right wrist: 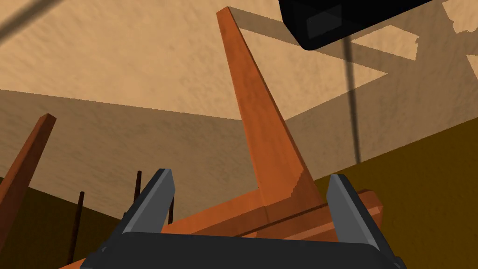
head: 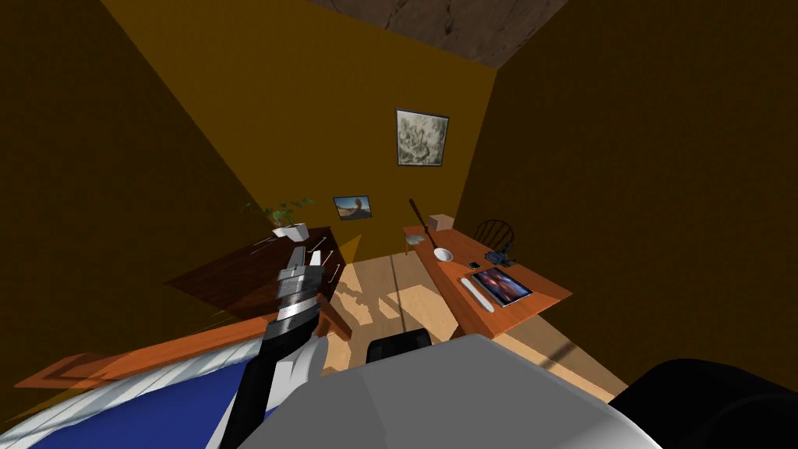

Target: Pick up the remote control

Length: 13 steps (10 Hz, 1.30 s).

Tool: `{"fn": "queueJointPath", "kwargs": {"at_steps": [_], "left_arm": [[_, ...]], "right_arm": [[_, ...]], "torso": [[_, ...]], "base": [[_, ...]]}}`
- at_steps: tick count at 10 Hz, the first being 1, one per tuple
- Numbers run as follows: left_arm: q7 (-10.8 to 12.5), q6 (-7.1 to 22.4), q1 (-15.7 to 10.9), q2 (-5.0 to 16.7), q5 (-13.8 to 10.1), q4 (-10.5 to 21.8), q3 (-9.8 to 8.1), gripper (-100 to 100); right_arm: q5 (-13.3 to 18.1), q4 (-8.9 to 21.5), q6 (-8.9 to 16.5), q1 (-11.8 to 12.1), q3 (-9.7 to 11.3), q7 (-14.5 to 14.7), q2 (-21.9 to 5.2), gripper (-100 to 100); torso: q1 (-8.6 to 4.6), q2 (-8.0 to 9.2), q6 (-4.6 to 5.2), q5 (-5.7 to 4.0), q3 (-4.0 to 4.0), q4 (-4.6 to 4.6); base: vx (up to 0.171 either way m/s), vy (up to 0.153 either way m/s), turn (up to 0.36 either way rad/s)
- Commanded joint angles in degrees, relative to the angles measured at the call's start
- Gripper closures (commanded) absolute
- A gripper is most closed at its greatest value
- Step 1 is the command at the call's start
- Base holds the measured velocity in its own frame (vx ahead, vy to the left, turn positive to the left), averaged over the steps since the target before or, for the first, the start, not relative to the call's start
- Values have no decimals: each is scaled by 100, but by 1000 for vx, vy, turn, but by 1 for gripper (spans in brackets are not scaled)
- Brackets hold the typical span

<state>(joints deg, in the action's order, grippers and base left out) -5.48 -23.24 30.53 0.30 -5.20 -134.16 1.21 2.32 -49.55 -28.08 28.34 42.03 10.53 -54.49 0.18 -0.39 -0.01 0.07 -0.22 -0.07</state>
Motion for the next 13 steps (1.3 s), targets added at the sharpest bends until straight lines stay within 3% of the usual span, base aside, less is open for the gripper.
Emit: {"fn": "queueJointPath", "kwargs": {"at_steps": [1, 5, 7, 8, 9, 13], "left_arm": [[0, 0, 0, 0, 0, 0, 0, 0], [0, 0, 1, 0, 0, 0, 0, 0], [0, 0, 1, 0, 0, 0, -1, 0], [0, 0, 0, 0, 0, 0, -1, 0], [0, 0, -1, 0, 0, 0, 0, 0], [0, 0, 1, 1, 0, 0, -1, 0]], "right_arm": [[9, 170, -14, -22, 63, 50, -24, -100], [70, 1004, -109, -356, 524, 43, -529, -100], [70, 1004, -109, -356, 524, 43, -529, -100], [106, 1295, -154, -537, 658, 20, -689, -100], [126, 1402, -175, -626, 711, 4, -740, -100], [192, 1563, -223, -853, 845, -47, -753, -100]], "torso": [[0, 0, 0, 0, 0, 0], [-12, -19, -2, -3, -11, -3], [-12, 2, 7, -4, 0, -1], [-5, 29, 10, -3, 15, 5], [-13, 20, -3, -3, 12, 5], [-22, 5, 7, -8, 1, 0]], "base": [[82, 18, 89], [135, 7, 275], [54, -7, 9], [63, -20, 257], [123, -32, 446], [89, -49, 148]]}}
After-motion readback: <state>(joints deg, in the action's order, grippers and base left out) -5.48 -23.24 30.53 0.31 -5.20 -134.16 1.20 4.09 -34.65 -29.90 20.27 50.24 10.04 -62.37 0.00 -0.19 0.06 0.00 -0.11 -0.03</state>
